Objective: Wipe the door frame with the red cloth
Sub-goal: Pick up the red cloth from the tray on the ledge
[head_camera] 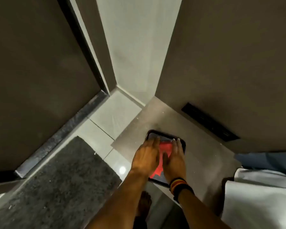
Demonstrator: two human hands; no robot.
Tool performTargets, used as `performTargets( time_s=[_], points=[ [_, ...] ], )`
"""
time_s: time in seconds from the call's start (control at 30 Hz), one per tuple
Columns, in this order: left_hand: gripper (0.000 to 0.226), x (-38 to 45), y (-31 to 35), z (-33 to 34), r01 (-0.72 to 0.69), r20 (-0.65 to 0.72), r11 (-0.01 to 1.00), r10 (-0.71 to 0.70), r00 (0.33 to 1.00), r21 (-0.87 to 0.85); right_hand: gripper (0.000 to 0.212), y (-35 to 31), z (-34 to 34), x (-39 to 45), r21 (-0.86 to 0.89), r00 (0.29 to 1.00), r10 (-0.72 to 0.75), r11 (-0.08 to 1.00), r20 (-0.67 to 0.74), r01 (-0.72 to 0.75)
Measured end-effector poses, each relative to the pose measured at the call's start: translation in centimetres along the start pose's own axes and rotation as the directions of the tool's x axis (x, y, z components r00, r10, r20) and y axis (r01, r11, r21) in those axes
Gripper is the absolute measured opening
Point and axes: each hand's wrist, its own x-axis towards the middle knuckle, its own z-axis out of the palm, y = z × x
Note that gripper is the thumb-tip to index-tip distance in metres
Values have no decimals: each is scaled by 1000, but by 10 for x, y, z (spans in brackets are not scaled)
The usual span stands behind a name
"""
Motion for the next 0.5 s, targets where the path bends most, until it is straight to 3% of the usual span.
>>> performTargets(
  time_s=[0.1,0.2,0.33,0.5],
  points=[
    [39,15,-4,36,222,46,970,-218,975,-103,62,25,25,13,49,981,190,980,30,-191],
    [30,24,-8,60,422,132,885,-403,906,-195,65,45,41,24,126,942,331,934,59,-335],
    [25,40,-13,78,460,99,868,-449,888,-187,63,56,51,44,81,924,383,920,15,-383],
    [21,41,-13,68,447,98,851,-437,894,-276,18,41,33,56,222,898,435,872,61,-437]
  ],
)
